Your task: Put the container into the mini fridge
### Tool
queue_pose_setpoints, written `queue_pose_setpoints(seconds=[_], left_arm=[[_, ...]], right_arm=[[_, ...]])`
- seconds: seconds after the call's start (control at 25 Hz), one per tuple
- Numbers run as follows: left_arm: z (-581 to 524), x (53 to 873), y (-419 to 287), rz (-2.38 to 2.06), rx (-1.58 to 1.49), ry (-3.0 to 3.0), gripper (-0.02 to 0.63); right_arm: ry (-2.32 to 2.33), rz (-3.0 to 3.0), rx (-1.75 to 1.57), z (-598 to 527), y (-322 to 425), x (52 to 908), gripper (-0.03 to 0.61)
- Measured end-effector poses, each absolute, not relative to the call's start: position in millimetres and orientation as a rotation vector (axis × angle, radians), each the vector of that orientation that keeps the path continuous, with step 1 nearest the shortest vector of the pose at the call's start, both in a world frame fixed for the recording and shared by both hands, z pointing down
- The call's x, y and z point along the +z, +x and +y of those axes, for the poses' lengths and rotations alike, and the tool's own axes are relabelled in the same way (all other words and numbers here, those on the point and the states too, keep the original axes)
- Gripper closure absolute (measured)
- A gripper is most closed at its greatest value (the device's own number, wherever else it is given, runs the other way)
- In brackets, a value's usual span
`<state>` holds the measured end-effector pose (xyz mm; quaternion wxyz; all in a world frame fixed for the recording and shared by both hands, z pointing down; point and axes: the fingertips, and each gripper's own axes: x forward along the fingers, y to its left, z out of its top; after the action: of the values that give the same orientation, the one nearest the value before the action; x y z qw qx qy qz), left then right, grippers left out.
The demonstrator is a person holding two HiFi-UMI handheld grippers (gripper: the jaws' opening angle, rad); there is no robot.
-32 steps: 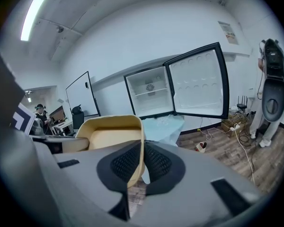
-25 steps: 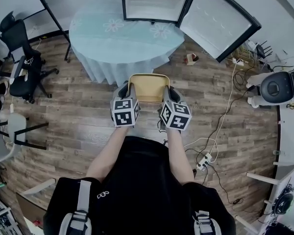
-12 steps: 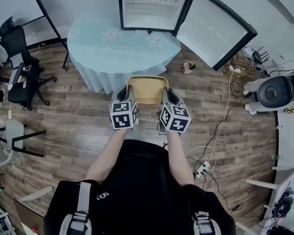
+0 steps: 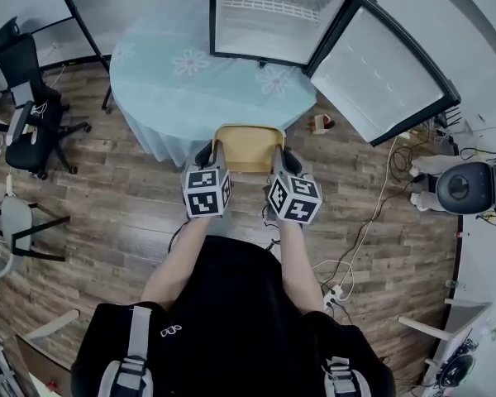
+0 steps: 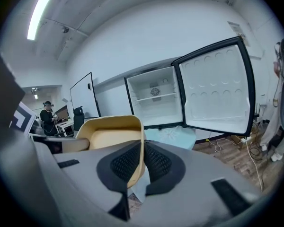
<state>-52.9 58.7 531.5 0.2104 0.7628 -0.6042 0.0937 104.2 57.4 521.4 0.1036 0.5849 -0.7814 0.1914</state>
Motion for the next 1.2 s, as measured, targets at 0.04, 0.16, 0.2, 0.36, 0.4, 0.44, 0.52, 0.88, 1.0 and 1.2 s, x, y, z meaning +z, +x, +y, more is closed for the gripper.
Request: queue_pose_setpoints(seconds=[0.04, 0.16, 0.2, 0.36, 0.4, 0.44, 0.52, 0.88, 1.0, 1.2], left_arm=[[48.1, 532.7, -54.8, -1.677, 0.267, 2.117, 0.604], [18.4, 534.5, -63.4, -1.67, 0.281, 2.106, 0.601], [7.9, 534.5, -67.4, -1.671, 0.279, 2.098, 0.6], [-42.5, 536.0, -77.6, -1.66, 0.268, 2.081, 0.603], [-56.4, 534.5, -77.1, -1.652, 0.264, 2.089, 0.603], [-70.0, 531.9, -76.2, -1.647, 0.26, 2.099, 0.603], [-95.5, 525.2, -76.2, -1.641, 0.247, 2.117, 0.6], [-176.7, 511.4, -84.3, -1.636, 0.212, 2.152, 0.6], [-189.6, 506.0, -80.3, -1.634, 0.223, 2.178, 0.597], [-203.6, 499.9, -78.7, -1.645, 0.233, 2.182, 0.595]], right_arm=[[1.72, -2.303, 0.575, 46.6, 102.3, 523.5, 0.555], [1.711, -2.293, 0.6, 16.3, 93.9, 528.1, 0.555], [1.706, -2.289, 0.596, 5.0, 89.9, 527.7, 0.555], [1.687, -2.273, 0.562, -45.0, 78.9, 523.8, 0.555], [1.692, -2.268, 0.556, -58.2, 79.5, 521.9, 0.555], [1.7, -2.263, 0.548, -71.5, 80.3, 519.1, 0.555], [1.716, -2.26, 0.529, -96.9, 80.2, 511.7, 0.555], [1.741, -2.269, 0.482, -173.9, 71.8, 497.2, 0.554], [1.763, -2.275, 0.49, -187.0, 76.2, 495.1, 0.555], [1.766, -2.287, 0.501, -200.7, 78.0, 492.8, 0.555]])
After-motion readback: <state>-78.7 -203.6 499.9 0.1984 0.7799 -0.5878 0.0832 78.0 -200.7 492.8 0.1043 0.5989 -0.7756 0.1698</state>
